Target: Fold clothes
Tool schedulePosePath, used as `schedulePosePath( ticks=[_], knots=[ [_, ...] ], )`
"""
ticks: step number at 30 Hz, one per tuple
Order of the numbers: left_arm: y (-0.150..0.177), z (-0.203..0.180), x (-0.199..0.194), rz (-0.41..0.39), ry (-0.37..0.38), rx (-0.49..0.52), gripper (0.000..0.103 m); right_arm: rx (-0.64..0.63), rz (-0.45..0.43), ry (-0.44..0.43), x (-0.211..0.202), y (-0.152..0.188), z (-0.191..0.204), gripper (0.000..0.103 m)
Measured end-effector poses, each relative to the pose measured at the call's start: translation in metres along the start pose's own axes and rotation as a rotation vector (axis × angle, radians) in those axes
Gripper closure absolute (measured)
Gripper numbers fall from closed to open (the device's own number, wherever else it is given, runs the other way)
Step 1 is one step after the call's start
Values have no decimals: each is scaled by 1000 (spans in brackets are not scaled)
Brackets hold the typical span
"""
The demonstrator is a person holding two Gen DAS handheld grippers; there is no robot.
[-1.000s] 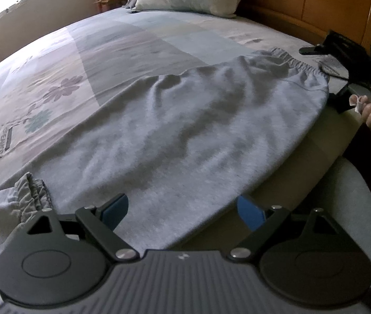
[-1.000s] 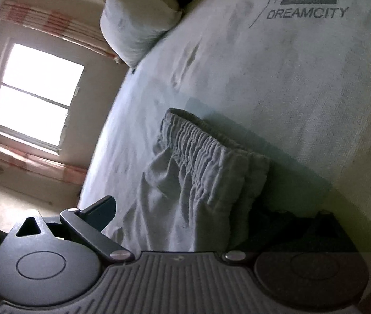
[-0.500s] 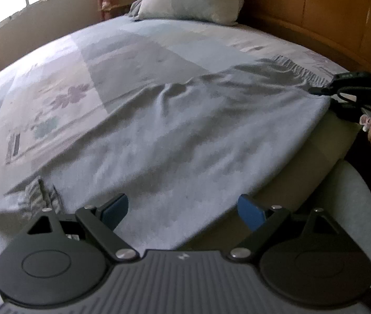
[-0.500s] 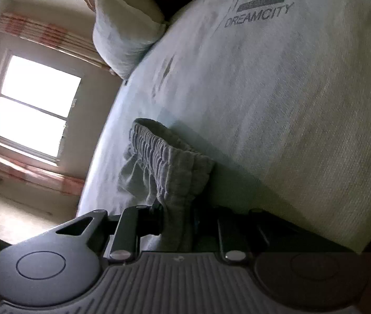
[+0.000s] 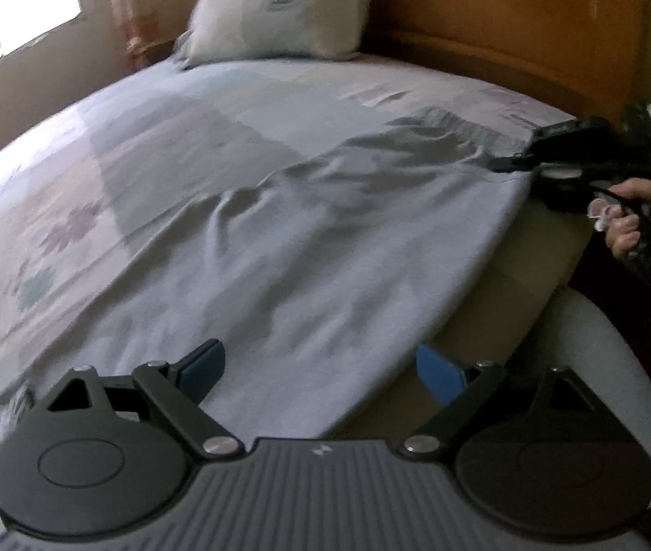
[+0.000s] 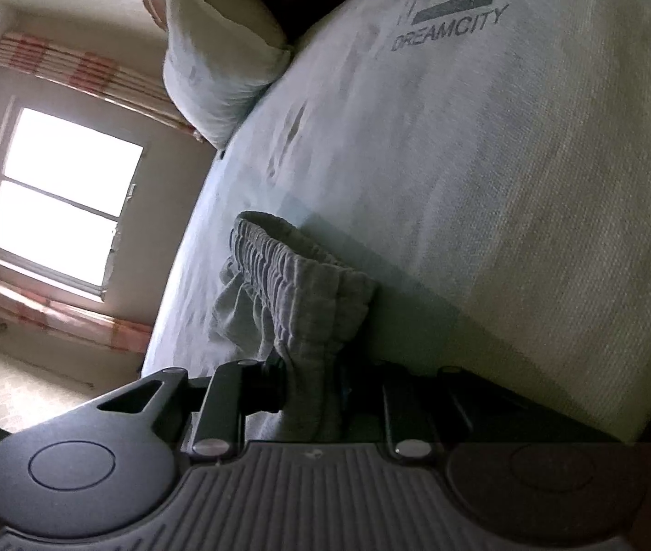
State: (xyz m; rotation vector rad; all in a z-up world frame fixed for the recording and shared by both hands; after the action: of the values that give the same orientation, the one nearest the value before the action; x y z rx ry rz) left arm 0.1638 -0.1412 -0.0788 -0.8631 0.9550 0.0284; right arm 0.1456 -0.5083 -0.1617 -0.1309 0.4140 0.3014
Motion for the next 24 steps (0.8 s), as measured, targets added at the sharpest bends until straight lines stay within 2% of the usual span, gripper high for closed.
schedulePosePath(
  ticks=[3, 5, 6, 8, 10, 11, 13, 16, 21, 24],
  knots=[
    [-16, -12, 18, -39, 22, 82, 12, 15, 25, -36, -1, -4, -5, 78],
    [-26, -20, 33, -52, 31, 138, 12, 46, 56, -66, -2, -8, -8, 75],
    [-32, -26, 41, -54, 35, 169, 12, 77, 73, -81, -5, -10, -11, 70],
    [-44, -36, 57, -58, 40, 231, 12, 128, 103, -121, -10, -13, -14, 54],
    [-57, -45, 70, -69, 45, 285, 12, 140, 125, -167, -17, -16, -13, 30],
    [-64, -49, 76, -75, 50, 307, 12, 144, 136, -187, -21, -17, -12, 26],
    [-78, -58, 86, -95, 64, 345, 12, 128, 138, -164, -27, -19, -6, 12],
    [-99, -71, 99, -126, 89, 398, 12, 101, 124, -131, -39, -22, 2, 4],
    [-126, -101, 118, -166, 113, 515, 12, 70, 163, -185, -68, -26, 10, 0],
    [-140, -119, 128, -181, 111, 584, 12, 51, 152, -174, -87, -29, 10, 0]
  ],
)
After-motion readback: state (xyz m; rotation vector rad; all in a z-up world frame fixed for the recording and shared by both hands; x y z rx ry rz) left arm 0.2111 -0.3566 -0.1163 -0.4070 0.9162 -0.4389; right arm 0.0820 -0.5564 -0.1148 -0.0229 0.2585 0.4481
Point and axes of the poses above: each gripper's, at about its wrist camera, not at the fingertips, and x roughly the way its jaws point, z to its left, y to its underside, the point moved 1 cm from there along x, roughly the way its jaws point, and after that the axes turned 14 degrees about x, right-handed, at the moved point
